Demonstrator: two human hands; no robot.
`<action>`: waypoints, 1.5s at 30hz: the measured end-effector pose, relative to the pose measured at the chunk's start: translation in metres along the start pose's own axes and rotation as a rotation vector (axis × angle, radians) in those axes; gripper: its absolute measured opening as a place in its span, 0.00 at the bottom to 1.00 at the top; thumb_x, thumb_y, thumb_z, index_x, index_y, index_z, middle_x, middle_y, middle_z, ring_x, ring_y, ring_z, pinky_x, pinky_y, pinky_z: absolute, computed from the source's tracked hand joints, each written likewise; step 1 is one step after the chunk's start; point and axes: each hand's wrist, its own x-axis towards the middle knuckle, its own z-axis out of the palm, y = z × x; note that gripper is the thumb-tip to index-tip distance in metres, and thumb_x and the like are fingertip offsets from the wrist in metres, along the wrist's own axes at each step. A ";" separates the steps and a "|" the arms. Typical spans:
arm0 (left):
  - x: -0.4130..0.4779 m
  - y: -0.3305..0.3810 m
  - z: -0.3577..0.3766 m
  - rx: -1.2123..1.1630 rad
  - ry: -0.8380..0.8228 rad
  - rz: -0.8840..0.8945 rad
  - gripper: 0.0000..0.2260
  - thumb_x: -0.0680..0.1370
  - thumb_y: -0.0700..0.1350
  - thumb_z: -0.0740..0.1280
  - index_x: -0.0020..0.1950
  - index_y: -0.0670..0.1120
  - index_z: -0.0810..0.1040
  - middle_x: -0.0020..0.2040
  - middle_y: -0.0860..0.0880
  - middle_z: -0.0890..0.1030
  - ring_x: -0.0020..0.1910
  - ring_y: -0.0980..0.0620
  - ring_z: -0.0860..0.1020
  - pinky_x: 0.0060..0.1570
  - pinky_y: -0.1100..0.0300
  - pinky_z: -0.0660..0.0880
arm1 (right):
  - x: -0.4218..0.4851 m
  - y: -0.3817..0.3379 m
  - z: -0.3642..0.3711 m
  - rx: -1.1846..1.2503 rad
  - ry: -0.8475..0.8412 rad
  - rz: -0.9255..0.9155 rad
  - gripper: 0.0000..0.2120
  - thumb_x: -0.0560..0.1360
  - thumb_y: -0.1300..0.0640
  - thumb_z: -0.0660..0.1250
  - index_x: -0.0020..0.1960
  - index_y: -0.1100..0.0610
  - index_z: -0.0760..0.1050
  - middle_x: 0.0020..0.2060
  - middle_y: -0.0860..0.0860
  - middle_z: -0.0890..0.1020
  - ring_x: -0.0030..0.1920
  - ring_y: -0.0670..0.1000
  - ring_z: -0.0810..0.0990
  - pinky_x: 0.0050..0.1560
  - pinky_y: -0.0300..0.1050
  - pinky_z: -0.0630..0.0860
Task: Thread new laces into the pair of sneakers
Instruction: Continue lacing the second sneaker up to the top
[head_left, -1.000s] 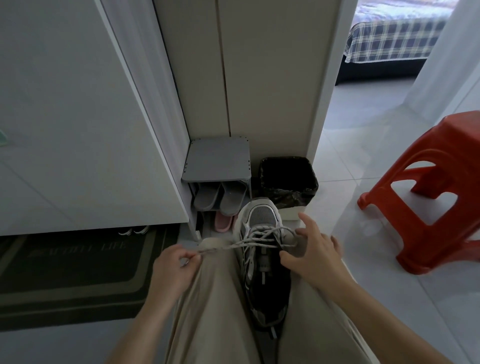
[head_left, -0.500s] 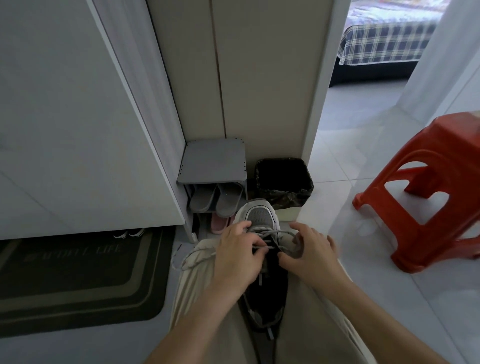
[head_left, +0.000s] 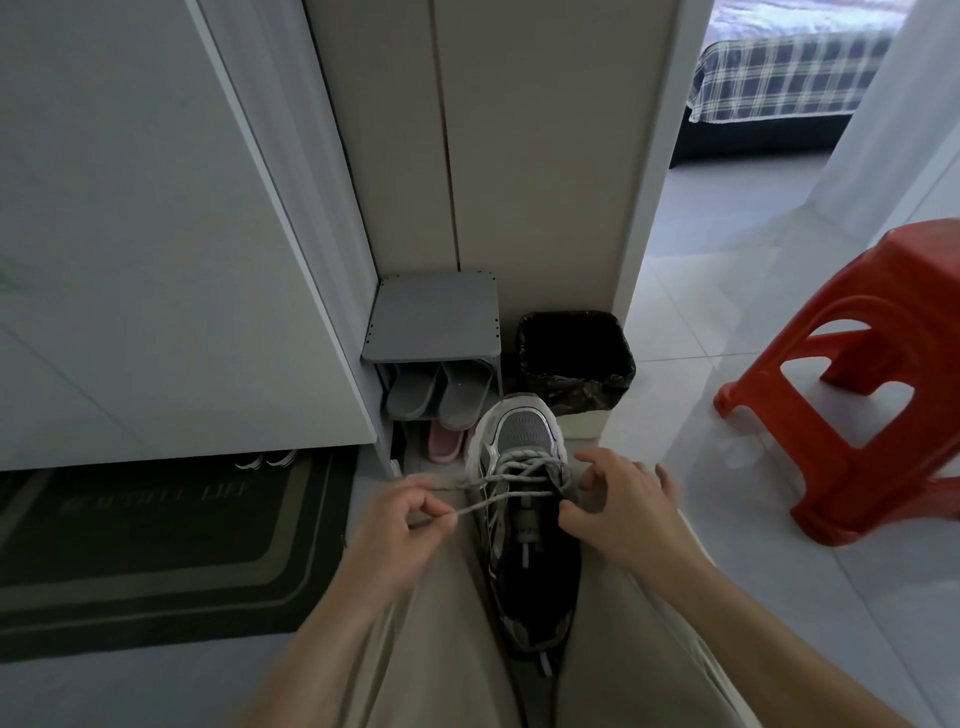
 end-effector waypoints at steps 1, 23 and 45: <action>-0.002 -0.002 -0.001 0.009 -0.018 -0.001 0.04 0.73 0.41 0.71 0.39 0.47 0.80 0.57 0.58 0.73 0.57 0.59 0.73 0.58 0.64 0.68 | 0.000 -0.001 0.001 -0.015 -0.003 -0.006 0.25 0.69 0.43 0.67 0.65 0.44 0.68 0.46 0.38 0.74 0.56 0.45 0.70 0.74 0.53 0.46; -0.008 -0.011 -0.007 0.255 -0.005 0.092 0.03 0.76 0.48 0.67 0.48 0.50 0.80 0.55 0.62 0.69 0.60 0.65 0.65 0.62 0.64 0.60 | -0.002 0.001 0.001 -0.039 0.012 -0.047 0.10 0.70 0.44 0.67 0.52 0.41 0.74 0.50 0.40 0.75 0.58 0.46 0.70 0.73 0.55 0.45; 0.051 0.041 -0.046 -0.057 0.034 0.210 0.07 0.76 0.43 0.68 0.44 0.56 0.80 0.41 0.55 0.83 0.38 0.60 0.79 0.45 0.63 0.77 | 0.051 -0.091 -0.031 0.412 -0.073 -0.215 0.11 0.73 0.56 0.68 0.32 0.53 0.75 0.27 0.49 0.75 0.27 0.46 0.70 0.31 0.40 0.69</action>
